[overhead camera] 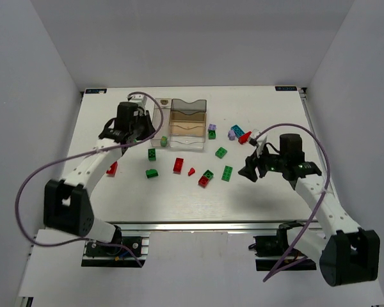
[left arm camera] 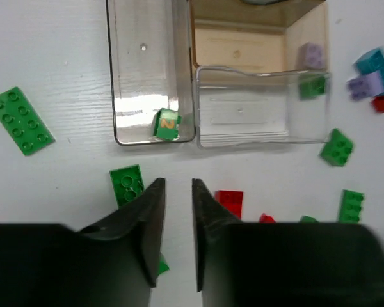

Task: Sort the legos into containers by color

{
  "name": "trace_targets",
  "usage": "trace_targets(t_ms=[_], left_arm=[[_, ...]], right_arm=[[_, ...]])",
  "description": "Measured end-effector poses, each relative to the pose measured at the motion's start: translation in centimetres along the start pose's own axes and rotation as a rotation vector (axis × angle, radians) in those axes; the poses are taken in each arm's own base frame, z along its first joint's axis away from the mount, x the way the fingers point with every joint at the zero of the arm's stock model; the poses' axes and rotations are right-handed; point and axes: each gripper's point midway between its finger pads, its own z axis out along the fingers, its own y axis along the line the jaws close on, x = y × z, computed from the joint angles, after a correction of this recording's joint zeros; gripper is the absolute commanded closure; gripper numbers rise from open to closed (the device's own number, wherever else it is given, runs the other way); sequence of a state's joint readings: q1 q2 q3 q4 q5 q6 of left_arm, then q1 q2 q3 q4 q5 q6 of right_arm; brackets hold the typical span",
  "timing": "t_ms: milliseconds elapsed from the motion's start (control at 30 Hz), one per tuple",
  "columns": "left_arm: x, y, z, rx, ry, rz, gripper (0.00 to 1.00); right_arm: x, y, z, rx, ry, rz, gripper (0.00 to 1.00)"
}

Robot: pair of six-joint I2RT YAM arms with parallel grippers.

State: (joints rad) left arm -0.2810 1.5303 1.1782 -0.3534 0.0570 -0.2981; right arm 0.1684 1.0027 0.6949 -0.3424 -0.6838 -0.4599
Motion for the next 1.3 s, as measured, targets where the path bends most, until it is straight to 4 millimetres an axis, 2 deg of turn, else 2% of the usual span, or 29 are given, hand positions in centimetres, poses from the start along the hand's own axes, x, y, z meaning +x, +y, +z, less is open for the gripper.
trace_targets(t_ms=[33,133,200,300,400,500,633,733,833,1033,1133,1300], left_arm=[[0.1,0.1,-1.7,0.005,-0.032,-0.004,0.7],[0.5,0.7,-5.0,-0.006,-0.1,-0.008,0.47],[0.7,1.4,-5.6,-0.036,-0.116,-0.023,0.4],[2.2,2.6,-4.7,-0.087,-0.08,-0.04,0.36],[4.2,3.8,-3.9,-0.134,-0.019,-0.043,0.36],[5.0,4.5,-4.3,-0.165,-0.006,-0.041,0.35],[4.1,4.8,-6.0,-0.191,-0.072,-0.03,0.34],[2.5,4.8,-7.8,-0.201,-0.152,-0.024,0.34],[1.2,4.9,-8.8,-0.209,-0.207,-0.019,0.34],[1.3,5.1,-8.6,-0.218,-0.205,-0.008,0.34],[1.2,5.1,-8.7,-0.218,-0.206,-0.005,0.34],[1.2,5.0,-8.7,-0.214,-0.205,-0.003,0.34]], right_arm=[[0.4,0.2,0.5,-0.015,0.017,0.007,0.37],[1.9,0.5,1.9,-0.037,0.083,0.037,0.46],[2.4,0.4,2.6,-0.011,0.12,0.052,0.48],[2.3,0.0,3.4,0.055,0.138,0.073,0.43],[2.2,-0.6,4.4,0.115,0.151,0.105,0.33],[3.7,-1.0,6.1,0.168,0.21,0.188,0.25],[7.1,-1.4,8.3,0.25,0.344,0.332,0.18],[8.3,-2.3,9.6,0.322,0.41,0.411,0.17],[8.4,-3.4,10.7,0.389,0.426,0.473,0.16],[7.5,-5.4,12.4,0.481,0.408,0.547,0.21],[7.5,-6.4,12.6,0.532,0.405,0.552,0.23],[7.8,-6.6,12.3,0.557,0.407,0.538,0.24]])
